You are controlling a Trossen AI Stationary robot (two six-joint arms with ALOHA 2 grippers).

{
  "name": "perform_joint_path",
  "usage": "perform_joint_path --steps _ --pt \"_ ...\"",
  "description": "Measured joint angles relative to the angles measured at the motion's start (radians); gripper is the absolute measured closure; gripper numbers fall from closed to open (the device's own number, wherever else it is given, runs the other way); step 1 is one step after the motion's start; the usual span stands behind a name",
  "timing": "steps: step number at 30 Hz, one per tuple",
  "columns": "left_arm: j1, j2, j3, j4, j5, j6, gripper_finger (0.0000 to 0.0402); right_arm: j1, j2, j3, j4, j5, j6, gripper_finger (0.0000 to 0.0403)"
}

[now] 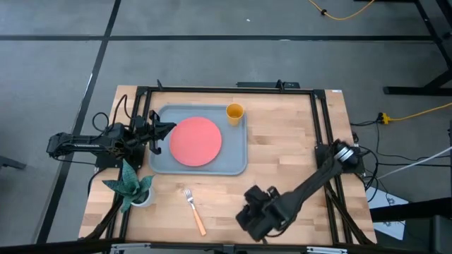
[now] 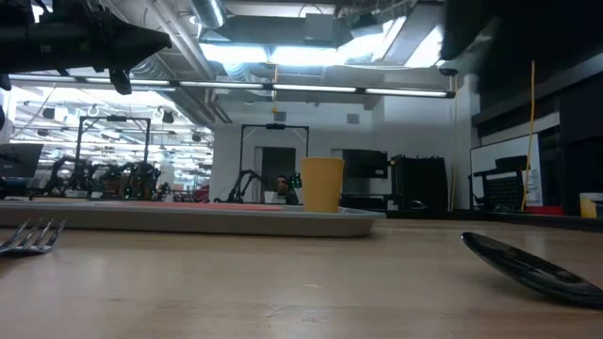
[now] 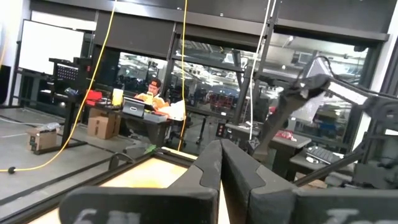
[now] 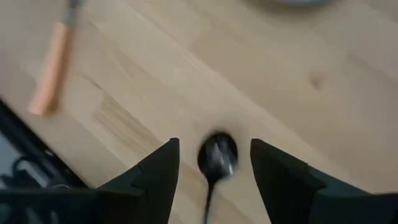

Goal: Pick and place plate/cup/fork/spoon on tray
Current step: Put the black spoon beside the pink plate on the gray tray

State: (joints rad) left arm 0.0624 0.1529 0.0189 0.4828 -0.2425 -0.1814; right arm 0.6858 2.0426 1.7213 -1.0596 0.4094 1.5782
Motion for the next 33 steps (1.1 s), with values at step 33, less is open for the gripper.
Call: perform_joint_path --steps 33 --pt "0.000 0.000 0.000 0.000 0.000 0.000 0.0401 0.034 0.333 0.206 -0.039 -0.314 0.065 0.0247"
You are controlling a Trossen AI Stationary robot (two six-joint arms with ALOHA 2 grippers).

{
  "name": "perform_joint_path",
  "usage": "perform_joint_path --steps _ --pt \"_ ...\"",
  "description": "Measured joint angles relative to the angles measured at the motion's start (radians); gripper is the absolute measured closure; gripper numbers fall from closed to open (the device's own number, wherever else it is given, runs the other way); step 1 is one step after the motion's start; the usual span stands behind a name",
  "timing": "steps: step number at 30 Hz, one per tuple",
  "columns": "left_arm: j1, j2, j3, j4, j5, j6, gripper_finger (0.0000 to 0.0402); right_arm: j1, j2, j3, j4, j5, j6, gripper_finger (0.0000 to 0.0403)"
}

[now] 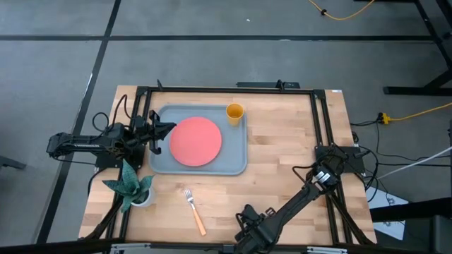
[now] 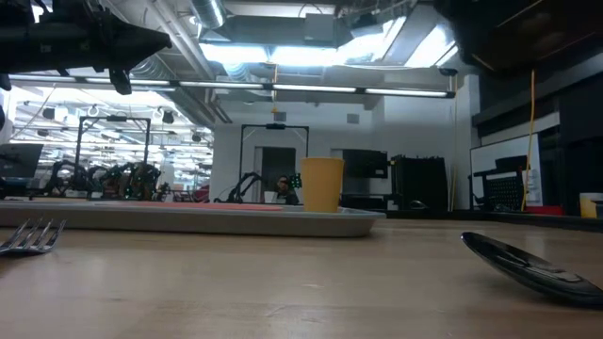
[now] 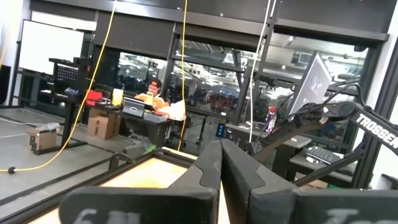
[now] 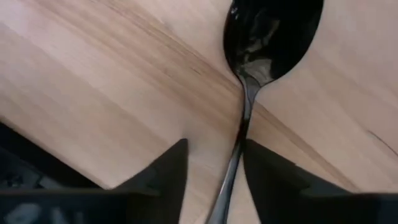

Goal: Pick and place plate/cup/fork/spoon on tray
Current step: Put the black spoon beside the pink plate on the gray tray

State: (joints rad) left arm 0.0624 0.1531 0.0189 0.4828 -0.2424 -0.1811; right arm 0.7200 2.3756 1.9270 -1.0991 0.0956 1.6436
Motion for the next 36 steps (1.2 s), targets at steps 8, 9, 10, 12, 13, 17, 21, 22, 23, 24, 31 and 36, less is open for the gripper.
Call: perform_joint_path --steps 8,9,10,12,13,17,21,22,23,24,31,36 --pt "0.000 0.000 0.000 0.000 0.000 0.000 0.0401 -0.035 0.002 -0.001 -0.015 -0.004 -0.003 0.0381" --pt "0.000 0.000 0.000 0.000 0.000 0.000 0.0401 -0.039 0.002 -0.001 -0.017 -0.004 -0.001 0.0389" --pt "0.000 0.000 0.000 0.000 0.000 0.000 0.0401 -0.044 0.002 -0.001 -0.017 -0.004 0.000 0.0391" --pt "0.000 0.000 0.000 0.000 0.000 0.000 0.0401 -0.054 0.002 -0.001 -0.018 -0.008 0.000 0.0394" --pt "0.000 0.000 0.000 0.000 0.000 0.000 0.0401 -0.059 0.002 -0.002 -0.017 -0.008 0.000 0.0396" --pt "0.000 0.000 0.000 0.000 0.000 0.000 0.0401 -0.086 -0.015 -0.007 -0.007 0.010 -0.003 0.0399" --pt "0.000 0.000 0.000 0.000 0.000 0.000 0.0401 -0.112 -0.048 0.032 0.002 0.150 -0.004 0.0401" --pt "0.000 0.000 0.000 0.000 0.000 0.000 0.0401 -0.115 -0.061 0.056 -0.008 0.191 -0.008 0.0401" --pt "0.000 0.000 0.000 0.000 0.000 0.000 0.0401 -0.118 -0.069 0.082 -0.031 0.223 -0.010 0.0401" --pt "0.000 0.000 0.000 0.000 0.000 0.000 0.0401 -0.122 -0.071 0.113 -0.068 0.257 -0.018 0.0401" --pt "0.000 0.000 0.000 0.000 0.000 0.000 0.0401 -0.285 -0.067 0.208 -0.308 0.371 -0.061 0.0402" --pt "0.000 0.000 0.000 0.000 0.000 0.000 0.0401 -0.458 -0.065 0.172 -0.320 0.310 -0.126 0.0402"
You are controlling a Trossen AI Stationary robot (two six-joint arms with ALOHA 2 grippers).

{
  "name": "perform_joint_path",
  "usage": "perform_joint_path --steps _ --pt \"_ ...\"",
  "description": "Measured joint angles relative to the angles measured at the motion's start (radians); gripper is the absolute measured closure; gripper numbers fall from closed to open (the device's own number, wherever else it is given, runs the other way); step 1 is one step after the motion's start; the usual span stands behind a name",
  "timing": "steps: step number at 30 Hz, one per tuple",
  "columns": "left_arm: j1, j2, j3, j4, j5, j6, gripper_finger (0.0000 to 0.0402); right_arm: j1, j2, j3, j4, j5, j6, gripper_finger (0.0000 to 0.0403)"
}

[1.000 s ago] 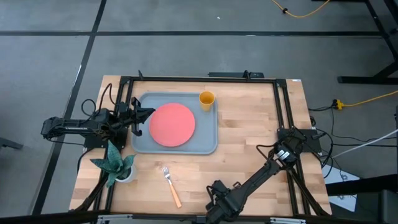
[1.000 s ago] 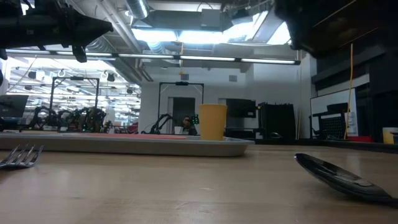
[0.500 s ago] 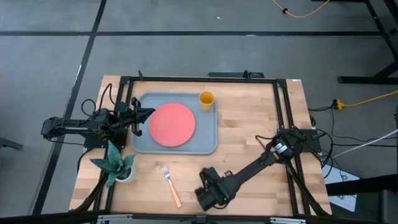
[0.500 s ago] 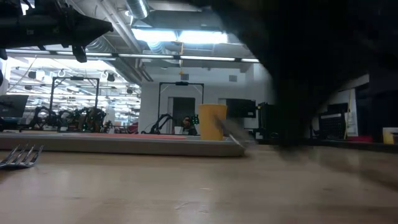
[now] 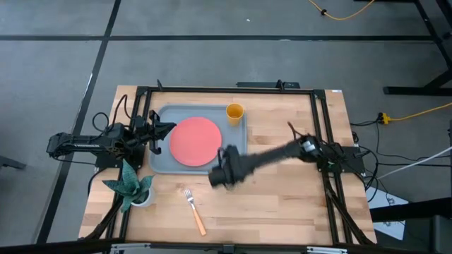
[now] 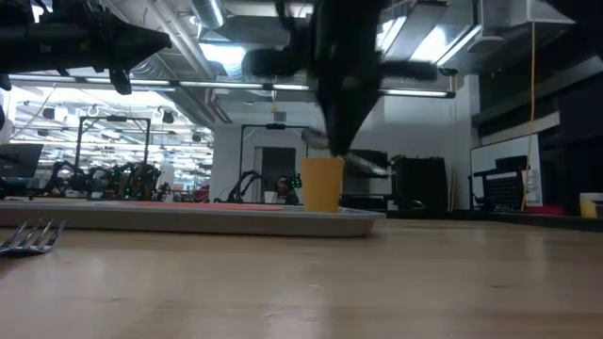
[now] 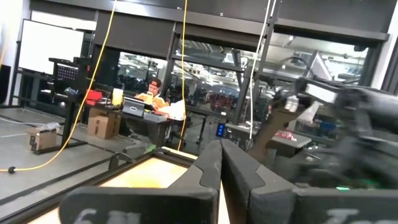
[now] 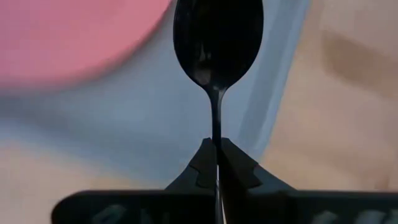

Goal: Pick and place plate/cup/fork/spoon on tray
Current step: Put the black spoon beside the pink plate on the gray tray

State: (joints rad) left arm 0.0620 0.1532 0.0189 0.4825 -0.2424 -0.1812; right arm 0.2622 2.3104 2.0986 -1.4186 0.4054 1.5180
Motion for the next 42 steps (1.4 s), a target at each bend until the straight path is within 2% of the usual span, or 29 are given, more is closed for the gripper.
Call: perform_joint_path --steps 7,13,19,25,31,42 --pt "0.000 0.000 0.000 0.000 0.000 0.000 0.0401 -0.177 -0.001 -0.079 0.163 -0.043 -0.119 0.0403" --pt "0.000 0.000 0.000 0.000 0.000 0.000 0.0401 -0.252 -0.001 -0.170 0.283 -0.106 -0.143 0.0403" --pt "0.000 0.000 0.000 0.000 0.000 0.000 0.0401 -0.259 -0.002 -0.206 0.283 -0.114 0.001 0.0403" --pt "0.000 0.000 0.000 0.000 0.000 0.000 0.0401 -0.259 -0.002 -0.208 0.241 -0.087 -0.006 0.0402" --pt "0.000 0.000 0.000 0.000 0.000 0.000 0.0401 -0.258 -0.001 -0.208 0.154 -0.078 -0.001 0.0377" --pt "0.000 0.000 0.000 0.000 0.000 0.000 0.0401 -0.251 0.001 -0.208 0.221 -0.058 -0.001 0.0381"
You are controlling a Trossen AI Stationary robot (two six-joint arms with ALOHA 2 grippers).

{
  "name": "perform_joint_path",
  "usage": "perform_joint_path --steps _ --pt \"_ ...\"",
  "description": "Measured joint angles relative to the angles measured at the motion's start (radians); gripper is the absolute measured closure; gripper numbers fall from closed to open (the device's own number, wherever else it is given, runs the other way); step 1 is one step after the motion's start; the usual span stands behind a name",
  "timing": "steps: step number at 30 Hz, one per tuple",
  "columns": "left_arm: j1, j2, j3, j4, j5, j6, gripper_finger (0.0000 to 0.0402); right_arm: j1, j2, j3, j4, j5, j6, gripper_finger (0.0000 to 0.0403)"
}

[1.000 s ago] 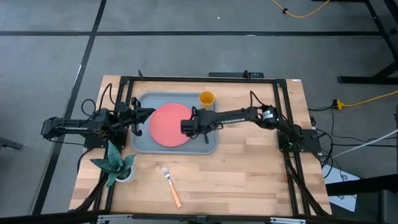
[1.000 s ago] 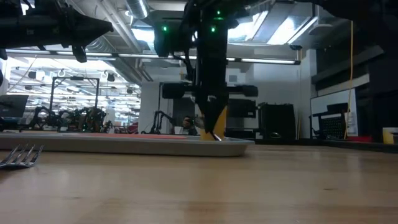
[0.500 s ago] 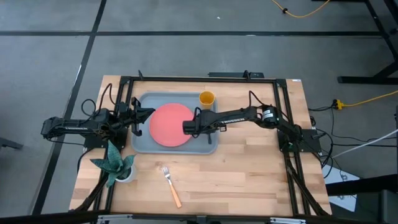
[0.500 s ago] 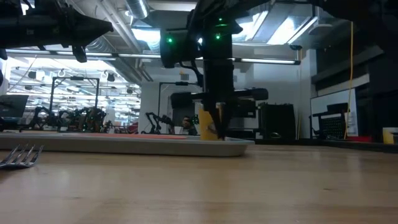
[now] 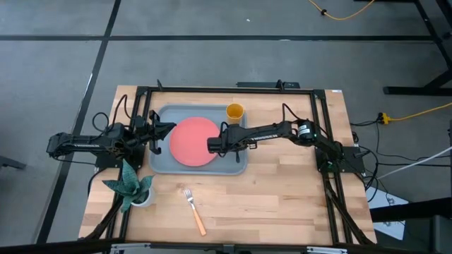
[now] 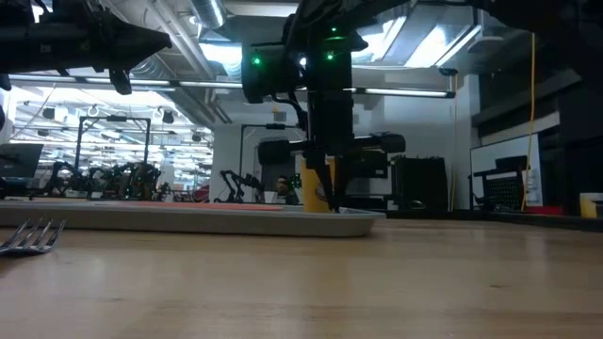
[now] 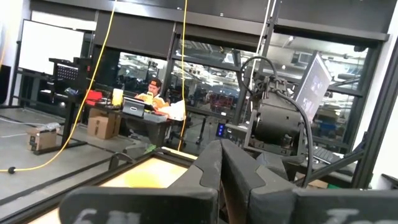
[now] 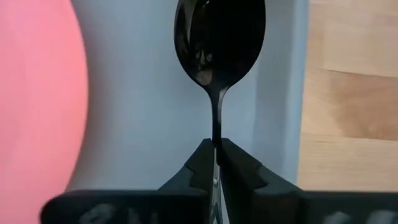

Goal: Pick and place plate/cup/fork/spoon on tray
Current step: Put the black spoon beside the pink plate on the gray tray

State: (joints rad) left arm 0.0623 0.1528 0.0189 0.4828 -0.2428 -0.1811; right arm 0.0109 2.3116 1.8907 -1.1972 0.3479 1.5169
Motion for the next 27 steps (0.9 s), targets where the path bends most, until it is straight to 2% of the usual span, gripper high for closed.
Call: perform_joint_path --steps 4,10,21,27 --pt "0.000 0.000 0.000 0.000 0.000 0.000 0.0401 0.000 0.000 0.000 0.007 -0.016 0.007 0.0375" --pt "0.000 0.000 0.000 0.000 0.000 0.000 0.0401 -0.003 0.000 0.000 -0.031 -0.111 0.084 0.0371" --pt "0.000 0.000 0.000 0.000 0.000 0.000 0.0401 -0.003 0.001 0.000 -0.022 -0.046 0.052 0.0371" --pt "0.000 0.000 0.000 0.000 0.000 0.000 0.0401 -0.002 0.001 0.000 -0.032 -0.051 0.050 0.0370"
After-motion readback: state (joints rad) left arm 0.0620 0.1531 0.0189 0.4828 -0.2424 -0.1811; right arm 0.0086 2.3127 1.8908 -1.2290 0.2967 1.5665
